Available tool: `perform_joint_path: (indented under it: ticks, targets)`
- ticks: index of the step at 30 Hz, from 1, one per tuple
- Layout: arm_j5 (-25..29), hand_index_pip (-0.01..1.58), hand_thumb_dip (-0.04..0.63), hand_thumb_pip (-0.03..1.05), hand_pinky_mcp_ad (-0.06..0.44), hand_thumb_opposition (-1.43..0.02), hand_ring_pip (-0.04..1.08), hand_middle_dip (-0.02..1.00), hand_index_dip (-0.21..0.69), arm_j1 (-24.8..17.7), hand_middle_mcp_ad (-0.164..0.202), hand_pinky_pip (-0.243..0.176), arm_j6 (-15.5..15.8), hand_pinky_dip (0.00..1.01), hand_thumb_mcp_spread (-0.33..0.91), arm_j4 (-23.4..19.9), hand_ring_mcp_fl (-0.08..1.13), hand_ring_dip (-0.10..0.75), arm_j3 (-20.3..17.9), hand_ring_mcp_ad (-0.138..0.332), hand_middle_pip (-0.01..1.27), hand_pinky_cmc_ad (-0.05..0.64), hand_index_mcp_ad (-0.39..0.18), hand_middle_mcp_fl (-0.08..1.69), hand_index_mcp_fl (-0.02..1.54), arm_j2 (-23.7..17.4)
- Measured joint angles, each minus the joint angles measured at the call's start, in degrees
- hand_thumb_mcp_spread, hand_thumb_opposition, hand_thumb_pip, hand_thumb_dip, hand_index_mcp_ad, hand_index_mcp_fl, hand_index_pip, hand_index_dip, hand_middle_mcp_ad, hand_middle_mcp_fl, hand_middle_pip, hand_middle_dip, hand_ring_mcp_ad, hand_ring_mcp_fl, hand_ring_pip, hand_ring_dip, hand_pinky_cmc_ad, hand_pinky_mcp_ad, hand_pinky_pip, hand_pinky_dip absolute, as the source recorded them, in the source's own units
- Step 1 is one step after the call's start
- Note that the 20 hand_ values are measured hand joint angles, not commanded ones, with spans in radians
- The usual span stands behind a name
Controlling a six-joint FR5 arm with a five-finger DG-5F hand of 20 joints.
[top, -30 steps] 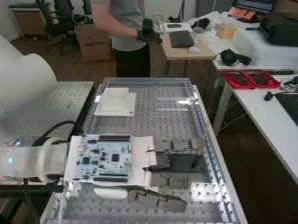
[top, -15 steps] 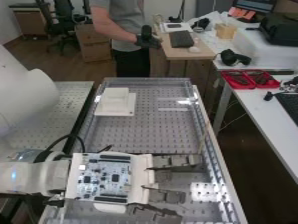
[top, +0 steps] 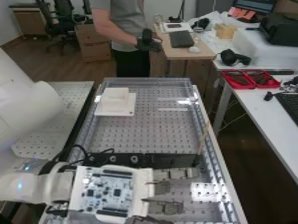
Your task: Grab the paper clip and place it in the clear container
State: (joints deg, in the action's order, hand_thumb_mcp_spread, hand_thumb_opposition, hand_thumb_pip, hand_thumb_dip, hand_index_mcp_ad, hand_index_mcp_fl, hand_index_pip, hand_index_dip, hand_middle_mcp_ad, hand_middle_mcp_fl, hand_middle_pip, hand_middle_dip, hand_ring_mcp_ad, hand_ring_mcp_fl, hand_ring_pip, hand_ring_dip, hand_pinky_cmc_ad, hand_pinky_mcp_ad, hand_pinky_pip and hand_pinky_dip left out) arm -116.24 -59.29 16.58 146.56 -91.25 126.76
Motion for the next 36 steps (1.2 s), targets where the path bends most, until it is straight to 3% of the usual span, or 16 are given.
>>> perform_joint_path:
  ticks: [5, 17, 25, 36]
  targets:
    - [-0.07, 0.12, 0.316, 0.68, 0.248, -0.87, 0.09, 0.69, -0.175, 0.0, -0.087, 0.037, 0.6, 0.2, 0.62, 0.11, 0.41, 0.473, 0.21, 0.052, 0.65, 0.426, -0.147, 0.58, 0.22, 0.32]
    - [-1.47, 0.14, 0.316, 0.68, 0.244, -0.88, 0.1, 0.71, -0.175, -0.38, -0.096, 0.037, 6.76, 0.2, 0.68, -1.43, 0.41, 0.483, -0.56, 0.052, 0.78, 0.429, -0.166, 0.66, 0.22, 0.13]
    - [-2.03, 0.17, 0.316, 0.68, 0.244, -0.91, 0.1, 0.72, -0.171, -0.99, -0.098, 0.037, 10.15, 0.2, 0.68, -1.66, 0.41, 0.483, -0.72, 0.052, 0.77, 0.45, -0.168, 0.64, 0.23, 0.48]
    - [-2.12, 0.18, 0.316, 0.68, 0.248, -0.87, 0.12, 0.71, -0.176, -1.5, -0.094, 0.037, 10.93, 0.2, 0.62, -1.16, 0.39, 0.483, -0.6, 0.045, 0.68, 0.445, -0.171, 0.54, 0.21, 0.86]
